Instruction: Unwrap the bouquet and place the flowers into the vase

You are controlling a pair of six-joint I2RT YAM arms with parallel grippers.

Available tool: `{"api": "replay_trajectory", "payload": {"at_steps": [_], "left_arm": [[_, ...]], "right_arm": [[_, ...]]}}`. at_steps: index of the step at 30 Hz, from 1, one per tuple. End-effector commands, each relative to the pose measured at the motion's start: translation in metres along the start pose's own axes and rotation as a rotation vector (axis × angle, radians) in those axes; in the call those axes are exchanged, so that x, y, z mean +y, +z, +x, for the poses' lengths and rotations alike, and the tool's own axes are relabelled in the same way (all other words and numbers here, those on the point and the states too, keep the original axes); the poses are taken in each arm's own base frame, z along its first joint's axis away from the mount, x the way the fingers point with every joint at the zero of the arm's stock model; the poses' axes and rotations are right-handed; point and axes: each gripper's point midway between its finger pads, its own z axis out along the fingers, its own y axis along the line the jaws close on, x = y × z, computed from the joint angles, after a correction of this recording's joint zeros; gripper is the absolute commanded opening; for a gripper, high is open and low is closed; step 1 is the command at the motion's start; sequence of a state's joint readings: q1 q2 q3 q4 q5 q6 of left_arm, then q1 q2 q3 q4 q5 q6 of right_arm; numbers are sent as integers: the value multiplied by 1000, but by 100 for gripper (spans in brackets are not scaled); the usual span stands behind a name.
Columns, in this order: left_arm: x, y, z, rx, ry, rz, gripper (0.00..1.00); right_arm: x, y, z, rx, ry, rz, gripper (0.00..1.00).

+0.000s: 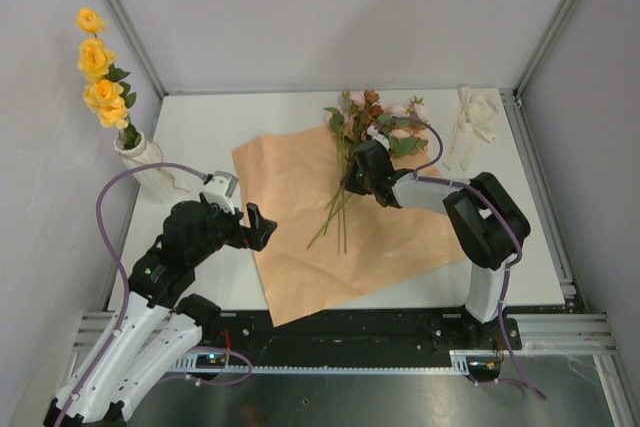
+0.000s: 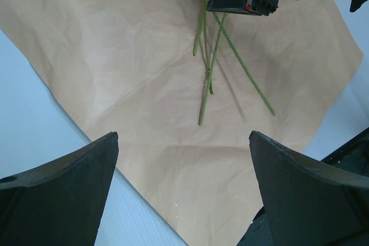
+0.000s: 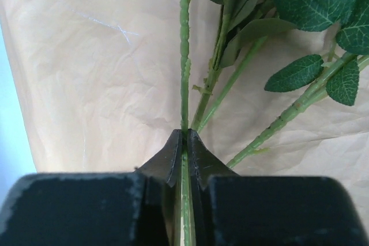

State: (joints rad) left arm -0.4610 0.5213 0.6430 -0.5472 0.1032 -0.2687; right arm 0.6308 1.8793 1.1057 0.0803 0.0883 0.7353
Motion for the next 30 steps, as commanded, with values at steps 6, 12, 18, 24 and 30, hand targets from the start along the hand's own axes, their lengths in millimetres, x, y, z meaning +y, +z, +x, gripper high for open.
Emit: {"api": "replay_trajectory", "payload": {"at_steps": [6,12,18,24,30], "left_arm": [[-3,-6,-13,-39,28,3,100],[-2,-6,-14,-42,16,-4,100],[-15,8,-32,-37,-155,11,100],[-29,49,-54,49,-288,23,98],[-32,94,-76,53,-373,8,94]], "right_arm": [[20,-4,-18,-41,-4,-54,0],[32,-17,-23,-37,-3,-112,0],[71,-41,-34,-51,1,-303,0],[88,-58,-33,-98,-17,-454,0],[113,-88,-21,-119,-28,-622,0]]}}
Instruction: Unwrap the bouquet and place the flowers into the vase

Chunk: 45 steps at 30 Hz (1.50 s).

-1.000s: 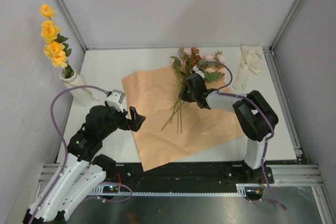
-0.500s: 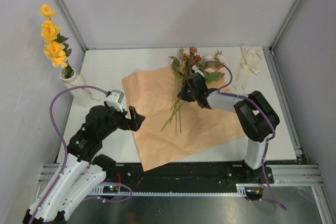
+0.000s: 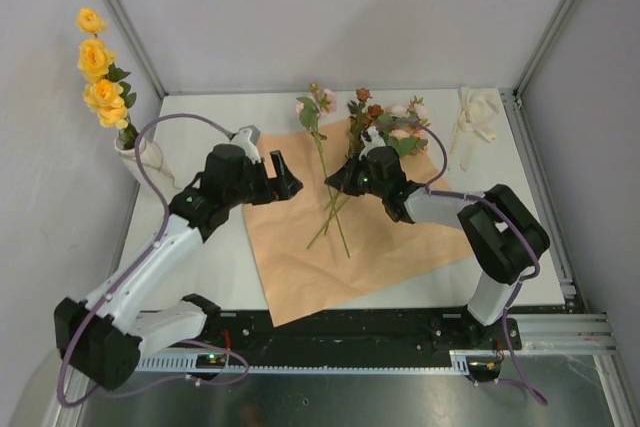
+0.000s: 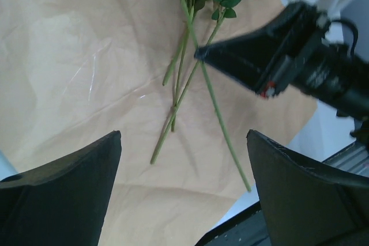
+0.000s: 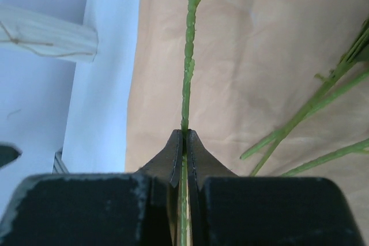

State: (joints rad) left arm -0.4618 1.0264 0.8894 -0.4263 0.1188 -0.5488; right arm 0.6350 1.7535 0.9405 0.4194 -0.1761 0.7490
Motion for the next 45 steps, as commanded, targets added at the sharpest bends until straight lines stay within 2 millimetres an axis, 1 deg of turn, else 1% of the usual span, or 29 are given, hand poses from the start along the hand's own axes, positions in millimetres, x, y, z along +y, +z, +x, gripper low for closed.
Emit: {"api": "replay_trajectory", "payload": {"at_steps": [1,3,7,10,13,15,16,18,21,23,24,25,27,28,31,33,34,35,38,40,42,43,45], "left_arm": [[-26,18,-33,-70,-83,67,93],[-27,26,-35,-73,-91,71,91],[-19,36,-34,-91,-112,48,87],[-20,38,-37,-111,-121,53,83],[-25,37,-39,-117,-114,79,80],[-27,35,-38,-116,-107,96,75],[-27,34,-36,-116,-107,100,71],[-28,30,-34,-125,-108,117,58],[-30,22,-33,-142,-109,136,26],[-32,16,-34,-155,-101,150,9],[-33,12,-34,-160,-92,161,4],[-34,10,-34,-162,-77,169,2],[-38,2,-35,-170,-37,186,1],[-38,-2,-40,-188,-18,180,0],[-31,-17,-55,-260,44,125,0],[-25,-29,-70,-328,80,72,0],[-21,-36,-79,-369,95,41,0],[-18,-43,-88,-405,117,9,0],[-4,-74,-117,-537,159,-114,0],[8,-103,-141,-647,187,-226,0],[18,-136,-164,-752,204,-337,0],[22,-154,-176,-807,207,-392,0],[26,-183,-197,-887,240,-491,0]], "right_arm": [[66,-25,-14,-91,-52,-242,0],[78,-36,-8,-103,-75,-269,0],[95,-53,1,-112,-117,-297,0],[108,-65,8,-118,-144,-325,0],[121,-76,19,-109,-165,-356,0],[129,-82,28,-101,-174,-378,0],[132,-85,31,-100,-180,-384,0],[140,-91,36,-100,-196,-396,0],[146,-94,46,-95,-218,-389,0],[146,-93,53,-82,-218,-382,0],[146,-93,56,-71,-215,-383,0],[146,-92,60,-56,-207,-383,1],[148,-91,68,-25,-201,-402,9],[149,-92,72,-11,-204,-413,16],[153,-96,80,18,-222,-432,43],[149,-98,82,14,-249,-403,58],[149,-100,83,5,-261,-391,63],[146,-101,84,-3,-272,-375,71],[141,-107,85,-25,-289,-352,93],[134,-110,83,-45,-296,-319,98],[129,-115,79,-64,-300,-289,99],[126,-116,78,-72,-302,-279,99],[123,-120,75,-87,-310,-264,99]]}}
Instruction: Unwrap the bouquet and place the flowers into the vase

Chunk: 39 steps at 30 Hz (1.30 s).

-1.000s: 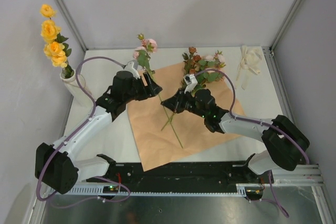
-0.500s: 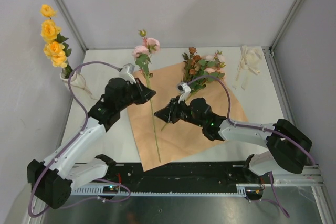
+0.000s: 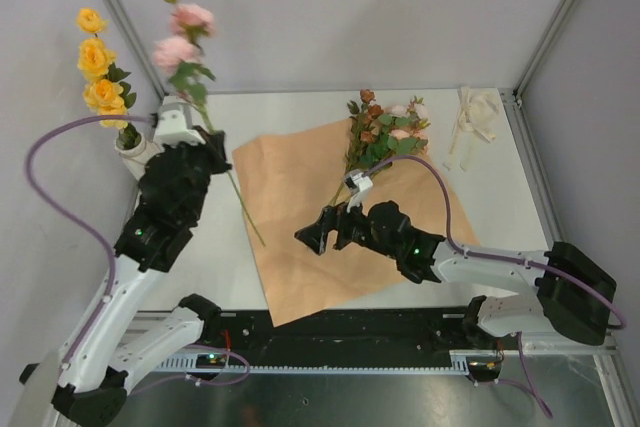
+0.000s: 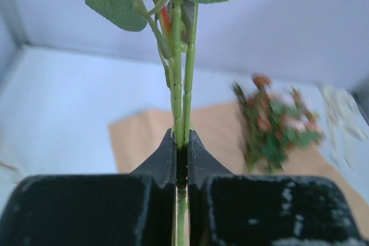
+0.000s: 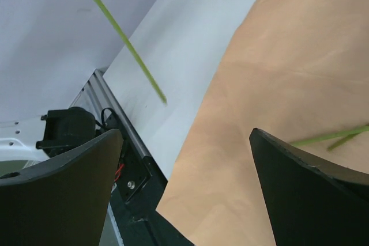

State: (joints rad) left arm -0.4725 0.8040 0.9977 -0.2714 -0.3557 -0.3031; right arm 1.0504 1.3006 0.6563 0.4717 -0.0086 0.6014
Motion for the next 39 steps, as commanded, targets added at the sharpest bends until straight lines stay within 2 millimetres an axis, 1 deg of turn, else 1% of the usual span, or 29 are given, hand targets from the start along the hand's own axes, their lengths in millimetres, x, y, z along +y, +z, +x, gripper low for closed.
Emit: {"api": "replay_trajectory", "payload": {"at_steps": [1,3,5,8,11,16,19,21,25,27,32,33,35,36,39], "left_arm": [[51,-29,-99,-270,160,-303,0],[58,-38,-133,-366,211,-369,0],[66,-45,-158,-450,249,-437,0],[86,-50,-189,-530,258,-560,0],[99,-49,-213,-601,225,-592,0],[119,-53,-241,-692,203,-650,0],[121,-51,-258,-704,262,-666,0],[122,-52,-267,-706,297,-693,0],[129,-56,-282,-745,306,-725,0],[131,-54,-288,-761,307,-730,0],[137,-37,-293,-768,365,-767,0],[143,-37,-295,-770,395,-798,0],[150,-28,-296,-766,450,-829,0],[154,-20,-294,-757,474,-836,0],[165,-6,-289,-772,486,-856,0]], "right_arm": [[-6,-12,-20,-79,-46,59,99],[-5,-15,-23,-87,-53,60,99],[-5,-18,-25,-89,-59,62,99],[-3,-22,-24,-82,-60,57,99],[-4,-26,-15,-66,-48,56,99],[-4,-33,-11,-58,-44,51,99],[-2,-36,-11,-56,-51,44,99],[-1,-37,-12,-57,-52,42,99],[2,-37,-14,-65,-54,27,99],[2,-38,-14,-64,-51,27,99],[1,-42,-13,-51,-55,36,99],[1,-44,-12,-48,-57,36,99],[1,-46,-12,-46,-58,37,99],[2,-48,-13,-48,-59,36,99],[0,-54,-13,-44,-64,46,99]]}}
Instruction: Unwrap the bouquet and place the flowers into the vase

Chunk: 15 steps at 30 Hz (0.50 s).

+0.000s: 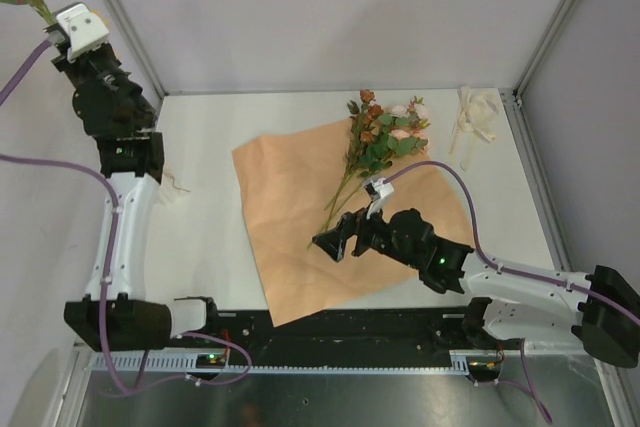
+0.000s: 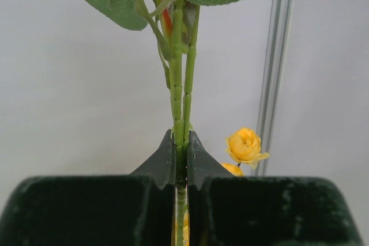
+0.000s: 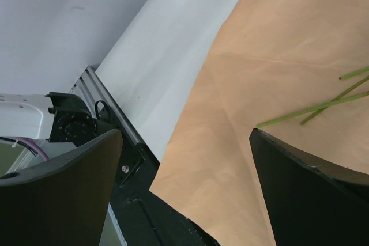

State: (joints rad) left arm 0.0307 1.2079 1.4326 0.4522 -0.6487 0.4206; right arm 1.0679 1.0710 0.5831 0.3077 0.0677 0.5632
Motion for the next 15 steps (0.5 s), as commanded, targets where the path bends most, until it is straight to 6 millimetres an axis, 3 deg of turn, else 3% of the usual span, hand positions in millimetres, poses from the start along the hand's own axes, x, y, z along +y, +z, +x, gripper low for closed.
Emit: {"api": "replay_trajectory", "payload": {"at_steps": [1,6,11,15], "left_arm": [[6,17,-1,-92,36,-50,0],[-1,18,36,-66,-35,-21,0],[-4,3,84,9,-52,6,1],[-11,-16,116,51,-82,69,9]], "right_arm": [[3,-11,-7,-19,-23,-6,99],[-4,-20,-9,-34,-24,17,99],[-5,-23,-16,-64,-14,14,99],[-8,-22,-16,-73,-5,12,99]]}}
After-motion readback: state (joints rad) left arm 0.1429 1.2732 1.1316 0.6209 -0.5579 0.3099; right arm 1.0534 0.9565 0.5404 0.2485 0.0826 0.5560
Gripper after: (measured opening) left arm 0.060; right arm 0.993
